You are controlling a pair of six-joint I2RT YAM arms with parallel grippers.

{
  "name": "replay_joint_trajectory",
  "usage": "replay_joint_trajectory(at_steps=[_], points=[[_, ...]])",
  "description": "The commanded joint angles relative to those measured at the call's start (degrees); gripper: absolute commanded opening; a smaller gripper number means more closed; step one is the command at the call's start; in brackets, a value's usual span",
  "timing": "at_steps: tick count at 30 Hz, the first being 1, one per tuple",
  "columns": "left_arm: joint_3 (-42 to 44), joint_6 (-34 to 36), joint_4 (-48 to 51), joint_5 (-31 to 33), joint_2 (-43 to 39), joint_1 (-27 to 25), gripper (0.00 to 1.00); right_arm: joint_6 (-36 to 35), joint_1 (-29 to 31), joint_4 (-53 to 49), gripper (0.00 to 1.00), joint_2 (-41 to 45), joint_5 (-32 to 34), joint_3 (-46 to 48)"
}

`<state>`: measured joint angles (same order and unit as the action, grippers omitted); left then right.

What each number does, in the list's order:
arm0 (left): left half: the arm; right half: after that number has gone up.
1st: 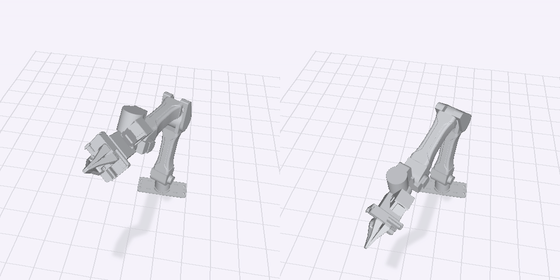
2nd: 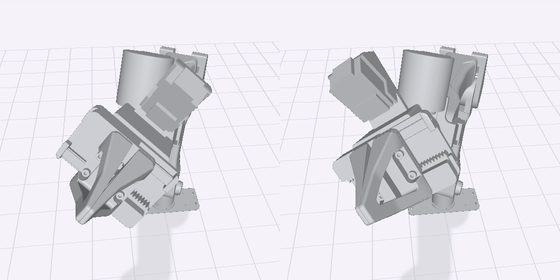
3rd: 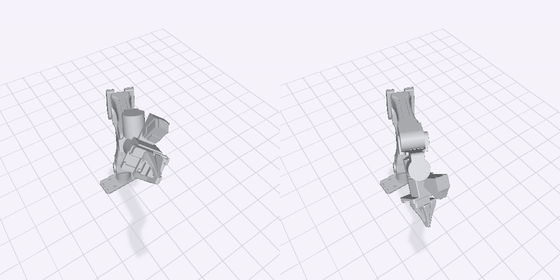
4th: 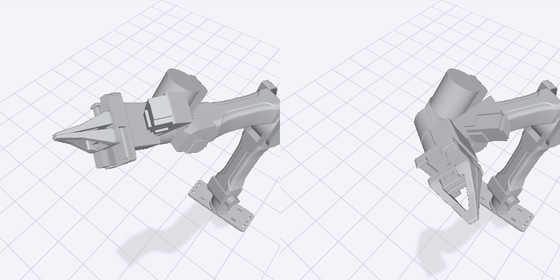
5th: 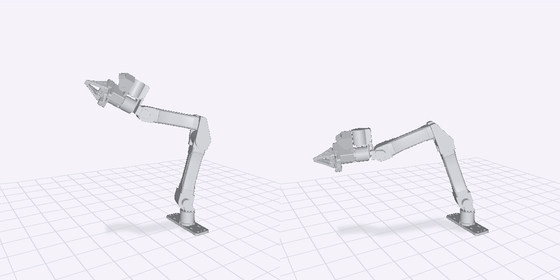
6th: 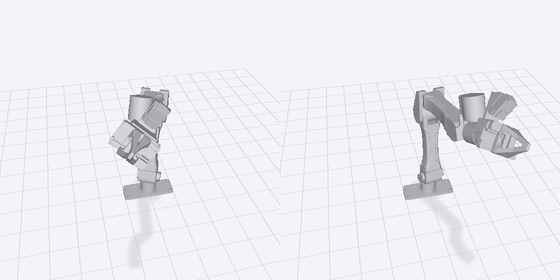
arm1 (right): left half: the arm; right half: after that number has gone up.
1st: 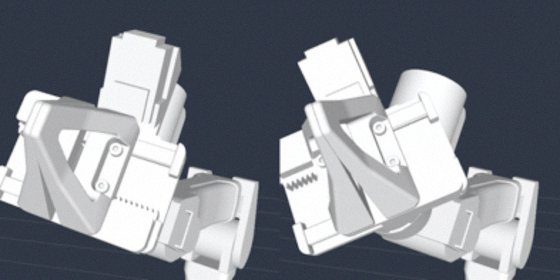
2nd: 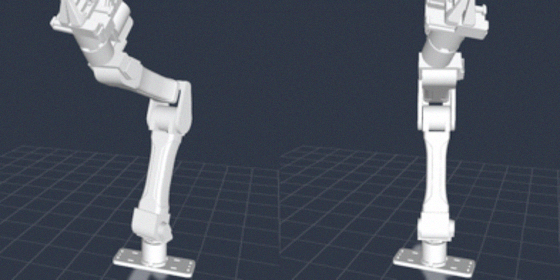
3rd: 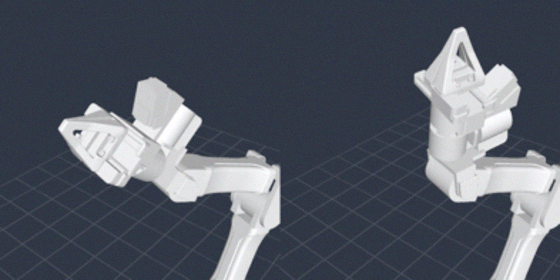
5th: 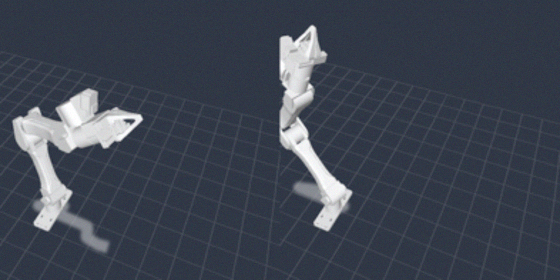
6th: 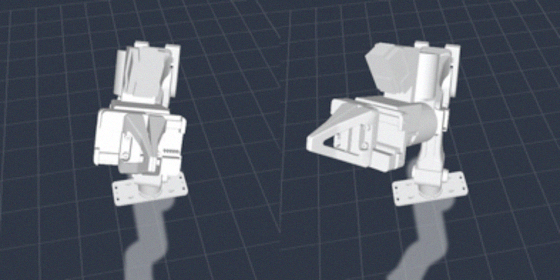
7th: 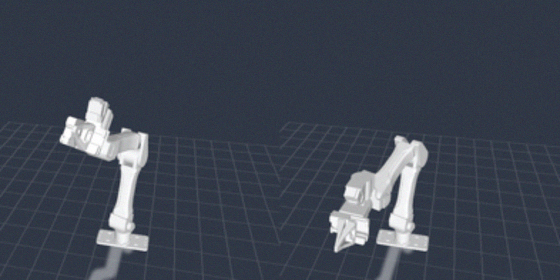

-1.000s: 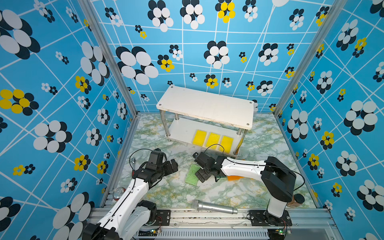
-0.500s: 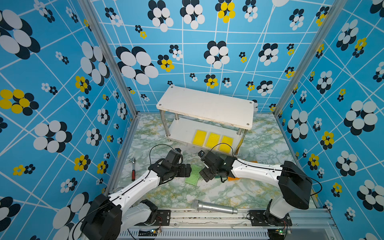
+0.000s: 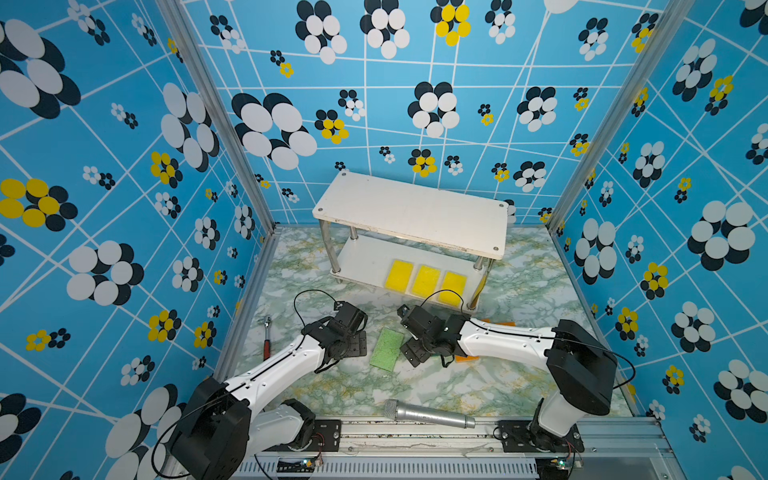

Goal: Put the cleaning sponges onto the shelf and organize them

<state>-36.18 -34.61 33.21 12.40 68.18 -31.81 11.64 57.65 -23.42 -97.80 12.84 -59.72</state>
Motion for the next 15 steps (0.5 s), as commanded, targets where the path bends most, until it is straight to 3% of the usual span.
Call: replay_joint_trajectory(at_steps=[1, 15], points=[[-0.9, -1.7, 1.9, 2.5, 2.0, -0.4, 0.95, 0.8, 0.8, -0.4, 0.97, -2.0, 1.0, -1.3], [0.5, -3.5, -1.9, 0.8, 4.0, -2.6, 0.99, 1.5, 2.0, 1.3, 0.97, -5.3, 1.9, -3.7]])
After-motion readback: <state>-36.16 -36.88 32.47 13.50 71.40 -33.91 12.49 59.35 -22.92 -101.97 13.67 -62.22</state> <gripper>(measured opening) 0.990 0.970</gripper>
